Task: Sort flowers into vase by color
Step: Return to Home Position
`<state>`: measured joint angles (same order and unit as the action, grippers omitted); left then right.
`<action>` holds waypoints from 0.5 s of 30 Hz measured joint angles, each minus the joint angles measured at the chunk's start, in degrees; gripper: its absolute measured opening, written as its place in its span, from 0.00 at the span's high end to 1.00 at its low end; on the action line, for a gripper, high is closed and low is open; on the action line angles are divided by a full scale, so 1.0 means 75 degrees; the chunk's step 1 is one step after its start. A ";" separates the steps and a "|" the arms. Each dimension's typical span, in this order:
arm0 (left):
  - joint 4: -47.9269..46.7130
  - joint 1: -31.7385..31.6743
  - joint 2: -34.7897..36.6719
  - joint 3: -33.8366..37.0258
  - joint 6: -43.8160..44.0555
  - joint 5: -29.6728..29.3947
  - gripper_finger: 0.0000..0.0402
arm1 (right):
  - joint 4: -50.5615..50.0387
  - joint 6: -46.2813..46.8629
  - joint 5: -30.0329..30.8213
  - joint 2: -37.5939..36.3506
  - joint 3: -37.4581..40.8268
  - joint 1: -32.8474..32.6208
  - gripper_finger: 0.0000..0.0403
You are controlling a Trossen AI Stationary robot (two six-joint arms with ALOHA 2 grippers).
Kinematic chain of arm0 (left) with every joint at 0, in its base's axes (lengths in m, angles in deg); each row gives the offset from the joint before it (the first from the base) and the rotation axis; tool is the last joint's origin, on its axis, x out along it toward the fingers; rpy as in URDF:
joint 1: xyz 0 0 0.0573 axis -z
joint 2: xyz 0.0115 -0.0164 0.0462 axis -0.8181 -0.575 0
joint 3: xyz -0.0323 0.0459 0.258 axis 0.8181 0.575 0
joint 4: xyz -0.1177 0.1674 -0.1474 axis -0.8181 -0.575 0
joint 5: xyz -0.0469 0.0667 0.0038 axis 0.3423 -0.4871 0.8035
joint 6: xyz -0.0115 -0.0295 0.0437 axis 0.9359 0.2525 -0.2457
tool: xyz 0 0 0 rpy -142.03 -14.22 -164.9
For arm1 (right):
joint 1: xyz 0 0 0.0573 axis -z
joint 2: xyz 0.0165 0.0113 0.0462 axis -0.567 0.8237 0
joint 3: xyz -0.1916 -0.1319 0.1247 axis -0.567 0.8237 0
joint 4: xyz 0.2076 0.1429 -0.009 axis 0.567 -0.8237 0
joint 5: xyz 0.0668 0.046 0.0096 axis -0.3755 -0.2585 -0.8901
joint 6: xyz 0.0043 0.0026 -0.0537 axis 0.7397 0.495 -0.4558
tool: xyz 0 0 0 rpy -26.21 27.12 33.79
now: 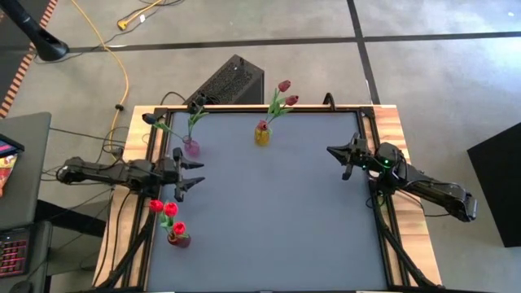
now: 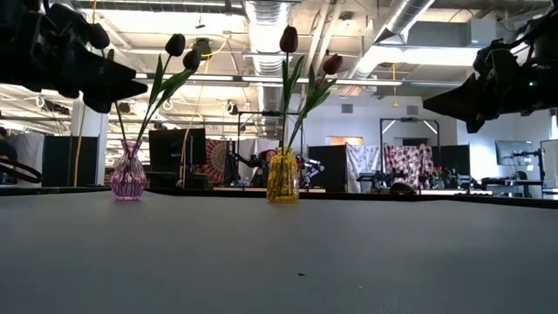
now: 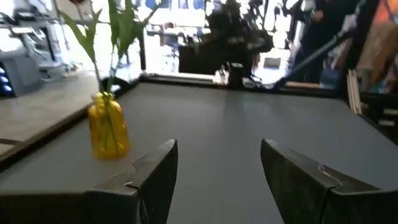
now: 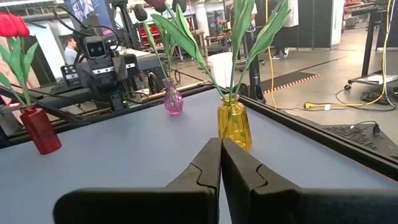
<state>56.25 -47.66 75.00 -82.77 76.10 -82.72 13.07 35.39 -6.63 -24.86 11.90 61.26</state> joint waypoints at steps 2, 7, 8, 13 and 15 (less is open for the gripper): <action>0.0000 -0.0002 -0.0136 0.0002 0.0000 0.0053 0.45 | 0.0000 0.0002 0.0000 0.0000 0.0000 0.0000 0.90; -0.0002 -0.0002 -0.0309 0.0003 0.0000 0.0047 0.45 | 0.0000 -0.0001 0.0000 0.0000 0.0000 0.0000 0.90; -0.0002 -0.0002 -0.0309 0.0003 0.0001 0.0046 0.45 | 0.0001 -0.0001 0.0000 0.0000 0.0000 0.0000 0.90; -0.0002 -0.0002 -0.0303 0.0003 0.0000 0.0043 0.45 | 0.0000 -0.0001 0.0000 0.0000 0.0000 0.0000 0.90; -0.0002 -0.0004 -0.0303 0.0003 0.0000 0.0043 0.45 | 0.0000 0.0002 0.0000 0.0000 0.0000 0.0000 0.90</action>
<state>56.24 -47.69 72.72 -82.75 76.10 -82.40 13.07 35.40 -6.63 -24.86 11.90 61.26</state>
